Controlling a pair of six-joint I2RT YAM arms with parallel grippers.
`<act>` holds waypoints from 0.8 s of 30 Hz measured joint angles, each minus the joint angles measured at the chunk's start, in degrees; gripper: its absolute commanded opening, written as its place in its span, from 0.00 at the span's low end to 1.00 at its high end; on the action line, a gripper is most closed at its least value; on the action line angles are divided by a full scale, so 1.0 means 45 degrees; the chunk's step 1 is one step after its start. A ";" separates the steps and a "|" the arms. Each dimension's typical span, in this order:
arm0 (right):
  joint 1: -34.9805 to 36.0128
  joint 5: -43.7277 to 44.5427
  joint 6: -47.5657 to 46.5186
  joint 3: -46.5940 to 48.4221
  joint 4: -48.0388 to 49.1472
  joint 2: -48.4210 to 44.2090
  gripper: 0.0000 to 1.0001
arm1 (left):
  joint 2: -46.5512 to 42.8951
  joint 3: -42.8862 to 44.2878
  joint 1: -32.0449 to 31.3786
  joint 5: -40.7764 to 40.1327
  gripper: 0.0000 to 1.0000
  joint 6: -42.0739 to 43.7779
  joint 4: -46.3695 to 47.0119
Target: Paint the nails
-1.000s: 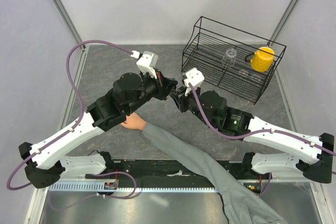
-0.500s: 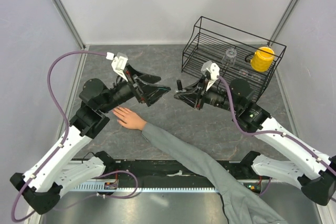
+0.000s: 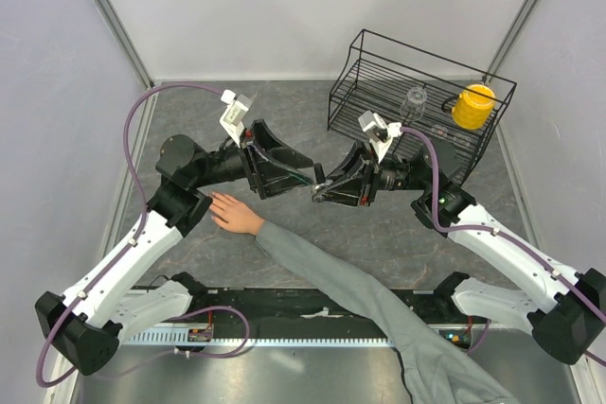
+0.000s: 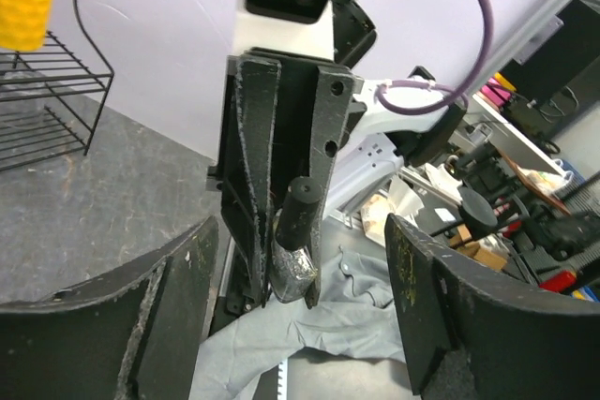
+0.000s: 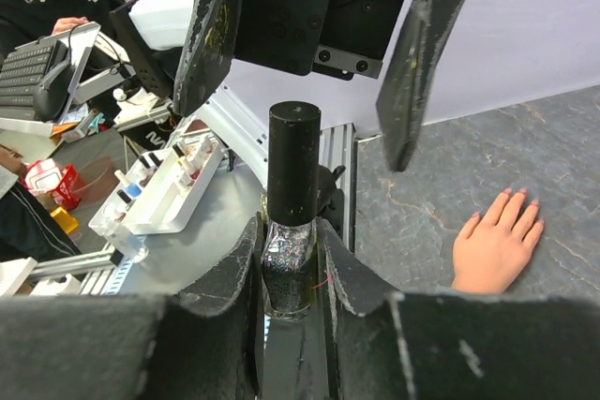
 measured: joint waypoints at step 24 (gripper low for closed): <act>0.2021 0.7227 -0.1977 0.1302 -0.3288 0.0461 0.00 | 0.0466 0.1792 -0.0831 -0.4308 0.02 0.2535 -0.4561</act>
